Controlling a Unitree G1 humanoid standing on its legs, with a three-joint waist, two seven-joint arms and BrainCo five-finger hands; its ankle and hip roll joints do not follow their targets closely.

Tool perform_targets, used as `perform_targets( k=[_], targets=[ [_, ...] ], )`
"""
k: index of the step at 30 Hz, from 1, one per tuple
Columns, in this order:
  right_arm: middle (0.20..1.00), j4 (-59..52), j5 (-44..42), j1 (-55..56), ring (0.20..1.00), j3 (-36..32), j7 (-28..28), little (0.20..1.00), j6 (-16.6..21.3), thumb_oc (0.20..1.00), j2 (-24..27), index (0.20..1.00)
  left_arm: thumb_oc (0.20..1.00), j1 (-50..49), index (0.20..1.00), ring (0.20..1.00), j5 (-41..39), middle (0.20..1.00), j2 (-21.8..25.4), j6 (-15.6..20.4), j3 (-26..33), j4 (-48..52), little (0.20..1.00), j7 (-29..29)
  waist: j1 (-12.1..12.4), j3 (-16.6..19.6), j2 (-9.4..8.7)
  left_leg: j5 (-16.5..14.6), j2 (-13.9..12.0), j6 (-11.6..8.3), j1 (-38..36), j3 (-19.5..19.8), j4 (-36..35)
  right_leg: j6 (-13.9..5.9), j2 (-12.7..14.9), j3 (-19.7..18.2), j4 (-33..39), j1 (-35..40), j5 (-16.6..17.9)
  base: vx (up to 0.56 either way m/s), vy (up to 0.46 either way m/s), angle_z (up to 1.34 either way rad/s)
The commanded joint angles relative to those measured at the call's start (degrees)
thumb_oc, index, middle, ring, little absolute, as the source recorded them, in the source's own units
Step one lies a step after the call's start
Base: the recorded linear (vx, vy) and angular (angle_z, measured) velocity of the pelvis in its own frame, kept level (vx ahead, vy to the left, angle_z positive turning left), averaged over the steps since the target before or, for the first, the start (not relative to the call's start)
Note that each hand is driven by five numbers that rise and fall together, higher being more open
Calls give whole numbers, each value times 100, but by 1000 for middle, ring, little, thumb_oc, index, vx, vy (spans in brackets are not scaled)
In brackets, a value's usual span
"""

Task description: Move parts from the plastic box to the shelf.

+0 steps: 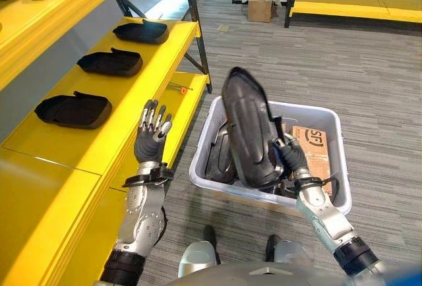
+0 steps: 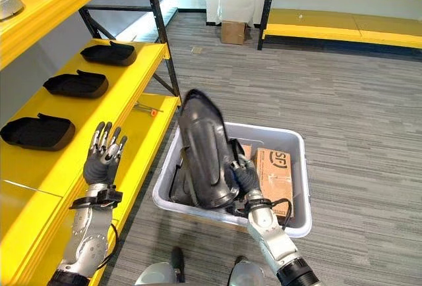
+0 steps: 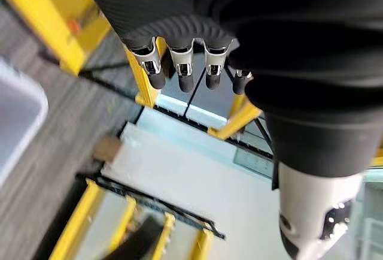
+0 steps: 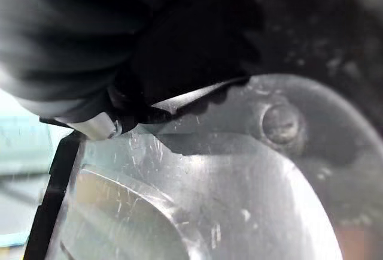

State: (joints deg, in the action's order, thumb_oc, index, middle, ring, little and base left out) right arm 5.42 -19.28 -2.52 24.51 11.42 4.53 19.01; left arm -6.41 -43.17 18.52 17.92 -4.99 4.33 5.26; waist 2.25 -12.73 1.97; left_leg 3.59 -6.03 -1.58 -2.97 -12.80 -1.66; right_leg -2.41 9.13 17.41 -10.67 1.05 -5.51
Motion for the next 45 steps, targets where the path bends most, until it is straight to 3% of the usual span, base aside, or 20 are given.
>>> perform_targets(
  k=[1,7,9,10,12,15,17,19,27,29,30,31,32,34,37,38,39,43,45],
  targets=[
    [200,-413,-252,-613,200,29,-804,200,386,200,-108,200,1000,67,1000,1000,32,1000,232,153,184,286,1000,-293,98,72,-143,-76,-32,25,-299,-212,-222,-417,405,209,189,695,276,-38,229,15],
    [200,-172,-444,-642,200,324,-937,200,490,200,-294,200,1000,163,1000,1000,90,1000,329,73,253,106,1000,-547,397,165,-229,-364,391,309,-333,-313,-310,-690,888,588,-473,565,950,-10,204,17],
    [200,-49,-419,-695,200,386,-904,200,558,200,-352,200,1000,238,1000,1000,188,1000,358,32,206,47,1000,-634,431,152,-209,-426,473,397,-314,-237,-325,-693,849,553,-672,460,964,-24,102,17],
    [200,-26,-393,-713,200,398,-885,200,586,200,-349,200,1000,282,1000,1000,209,1000,365,50,155,-6,1000,-664,391,152,-205,-451,511,435,-289,-114,-334,-669,658,369,-723,335,886,-60,4,12],
    [200,-144,-365,-708,200,334,-866,200,614,200,-208,200,1000,441,1000,1000,82,1000,345,-3,15,-111,1000,-747,168,155,-171,-366,583,507,-129,400,-334,-430,-238,-240,-544,-173,626,-47,-37,37],
    [200,-455,-511,-549,200,99,-1023,200,527,200,-17,200,1000,543,1000,1000,1,1000,232,-177,-166,-147,1000,-888,-80,228,-253,-312,838,509,-27,934,-334,-205,-859,-950,360,-257,585,76,-78,106],
    [200,-598,-574,-415,200,-18,-1064,200,581,200,37,200,1000,472,1000,1000,-191,1000,96,-321,-323,-172,1000,-1040,-229,256,-291,-285,993,540,-25,1269,-334,-119,-1221,-1514,492,-267,656,123,-120,99],
    [200,-585,-594,-346,200,-81,-1096,200,566,200,18,200,1000,454,1000,1000,-269,1000,27,-319,-430,-269,1000,-1095,-292,283,-305,-288,1069,559,-5,1466,-334,-48,-1294,-1780,657,-209,613,70,-128,95],
    [200,-441,-496,-330,200,52,-1348,200,536,200,6,200,1000,212,1000,1000,-512,1000,-71,-409,-344,-197,1000,-1126,-118,331,-286,-274,1094,525,51,1694,-334,-3,-1162,-1756,977,75,561,70,-143,27],
    [200,-440,-571,-346,200,114,-1271,200,471,200,17,200,1000,181,1000,1000,-403,1000,-44,-537,-339,-47,1000,-1251,-72,336,-268,-267,1049,487,31,1602,-334,28,-1113,-1589,1055,178,532,69,-134,35],
    [200,-496,-572,-236,200,50,-1052,200,495,200,48,200,1000,313,1000,1000,-323,1000,-41,-775,-413,-46,1000,-1418,-225,300,-223,-275,804,354,-57,637,-276,8,-975,-1101,1050,231,504,8,-44,40],
    [200,-513,-572,-216,200,38,-1034,200,501,200,57,200,1000,344,1000,1000,-320,1000,-44,-791,-432,-57,1000,-1421,-263,284,-218,-280,767,331,-76,484,-258,5,-953,-1025,1045,248,496,-47,-33,101],
    [200,-562,-557,-135,200,-16,-868,200,571,200,85,200,1000,492,1000,1000,-305,1000,-76,-871,-532,-150,1000,-1540,-435,251,-227,-317,550,248,-93,-296,-62,-4,-840,-699,994,248,475,-57,38,156],
    [200,-530,-537,-65,200,-181,-790,200,707,200,158,200,1000,780,1000,1000,-426,1000,-190,-890,-796,-348,1000,-1622,-733,176,-270,-582,201,115,-67,-1057,557,18,-567,-227,717,249,321,-95,85,186],
    [200,-217,-527,-186,200,-239,-1052,200,816,200,189,200,1000,782,1000,1000,-817,1000,-352,-894,-868,-414,1000,-1546,-773,122,-266,-601,-122,25,-58,-998,1065,158,-462,-171,481,233,180,-22,101,141],
    [200,-189,-516,-197,200,-240,-1097,200,807,200,191,200,1000,771,1000,1000,-839,1000,-376,-890,-848,-396,1000,-1501,-781,132,-256,-478,-234,-37,-119,-982,1059,180,-454,-161,468,255,147,57,208,0],
    [200,-226,-461,-177,200,-255,-1100,200,779,200,226,200,1000,741,1000,1000,-795,1000,-401,-907,-812,-332,1000,-1459,-826,192,-234,3,-633,-276,-304,-1102,957,213,-396,-47,489,332,88,52,175,18],
    [200,-293,-559,-125,200,-303,-1030,200,744,200,300,200,1000,713,1000,1000,-686,1000,-364,-841,-802,-300,1000,-1441,-882,281,-186,434,-1011,-487,-427,-1299,756,223,-258,152,476,425,10,50,241,48],
    [200,-233,-618,-125,200,-314,-1062,200,760,200,303,200,1000,723,1000,1000,-513,1000,-333,-719,-801,-294,1000,-1404,-887,304,-134,310,-942,-440,-477,-1405,621,170,-169,211,407,449,-22,73,357,17]
  ],
)
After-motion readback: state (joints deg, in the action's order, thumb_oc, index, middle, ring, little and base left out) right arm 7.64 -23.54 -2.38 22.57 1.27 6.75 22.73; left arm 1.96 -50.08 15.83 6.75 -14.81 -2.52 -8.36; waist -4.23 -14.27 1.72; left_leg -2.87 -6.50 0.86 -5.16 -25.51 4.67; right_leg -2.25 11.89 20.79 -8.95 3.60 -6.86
